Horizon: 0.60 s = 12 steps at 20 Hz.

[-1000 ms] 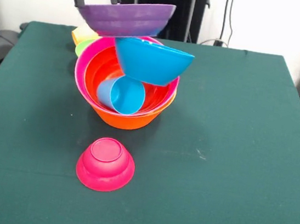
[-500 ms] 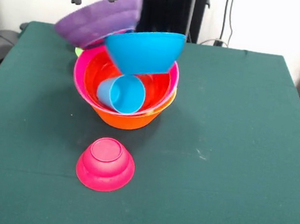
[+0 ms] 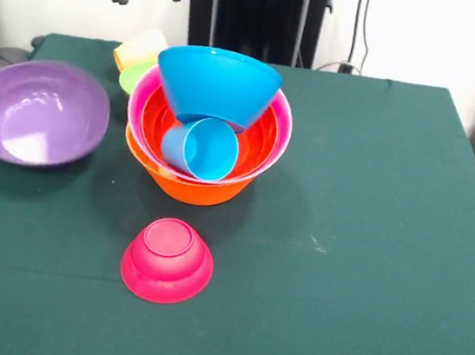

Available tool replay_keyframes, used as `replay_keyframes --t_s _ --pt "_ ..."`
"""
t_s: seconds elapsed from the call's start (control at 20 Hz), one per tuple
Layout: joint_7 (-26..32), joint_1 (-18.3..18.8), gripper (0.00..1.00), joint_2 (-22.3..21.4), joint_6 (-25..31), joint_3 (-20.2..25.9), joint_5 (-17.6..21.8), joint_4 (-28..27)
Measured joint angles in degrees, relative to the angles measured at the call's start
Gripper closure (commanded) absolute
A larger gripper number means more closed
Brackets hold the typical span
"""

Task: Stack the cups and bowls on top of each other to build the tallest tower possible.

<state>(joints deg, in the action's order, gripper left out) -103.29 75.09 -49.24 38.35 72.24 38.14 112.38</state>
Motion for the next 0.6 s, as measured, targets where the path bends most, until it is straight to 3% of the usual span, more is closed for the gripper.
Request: replay_keyframes --t_s 0.6 --pt "0.0 -0.5 0.0 -0.2 0.0 0.0 0.0 0.0"
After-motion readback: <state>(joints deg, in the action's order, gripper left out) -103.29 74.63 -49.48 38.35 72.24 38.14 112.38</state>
